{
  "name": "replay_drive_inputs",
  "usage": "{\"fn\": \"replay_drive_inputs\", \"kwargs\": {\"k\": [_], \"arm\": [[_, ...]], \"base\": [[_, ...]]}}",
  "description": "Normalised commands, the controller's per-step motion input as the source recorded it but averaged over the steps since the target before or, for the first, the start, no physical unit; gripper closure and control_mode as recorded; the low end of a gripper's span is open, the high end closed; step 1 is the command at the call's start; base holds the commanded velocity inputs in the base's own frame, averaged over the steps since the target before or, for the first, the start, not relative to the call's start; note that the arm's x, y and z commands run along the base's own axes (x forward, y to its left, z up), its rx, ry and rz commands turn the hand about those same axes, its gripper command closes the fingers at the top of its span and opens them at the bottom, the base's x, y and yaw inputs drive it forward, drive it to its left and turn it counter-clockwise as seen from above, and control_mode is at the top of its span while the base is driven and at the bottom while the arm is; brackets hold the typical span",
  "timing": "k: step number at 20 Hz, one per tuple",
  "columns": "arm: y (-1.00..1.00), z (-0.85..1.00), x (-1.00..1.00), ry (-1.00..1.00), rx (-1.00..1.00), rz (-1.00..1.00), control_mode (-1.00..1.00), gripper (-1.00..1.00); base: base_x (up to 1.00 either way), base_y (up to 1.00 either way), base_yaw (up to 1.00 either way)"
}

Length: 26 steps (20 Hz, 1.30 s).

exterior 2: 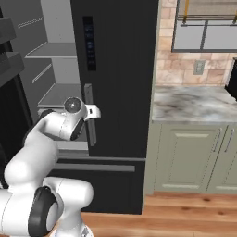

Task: Place one of the steaks on the plate and the other in the bowl. Then place the bowl in the fridge.

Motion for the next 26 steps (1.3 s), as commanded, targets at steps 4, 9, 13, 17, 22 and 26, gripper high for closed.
{"fn": "replay_drive_inputs", "kwargs": {"k": [4,9,13,17,22,26], "arm": [[0.00,-0.14,0.33,0.00,0.00,0.05,-1.00,-1.00],[0.00,0.00,0.34,0.00,0.00,0.02,-1.00,-1.00],[0.00,0.00,0.32,0.00,0.00,0.01,-1.00,-1.00],[0.00,0.00,0.33,0.00,0.00,0.00,-1.00,-1.00],[0.04,0.00,0.29,0.00,0.00,0.00,-1.00,-1.00],[0.02,0.00,0.34,0.00,0.00,0.00,-1.00,-1.00]], "base": [[0.00,0.00,0.00],[0.00,0.00,0.00],[0.00,0.00,0.00],[0.00,0.00,0.00],[0.00,0.00,0.00],[0.00,0.00,0.00]]}}
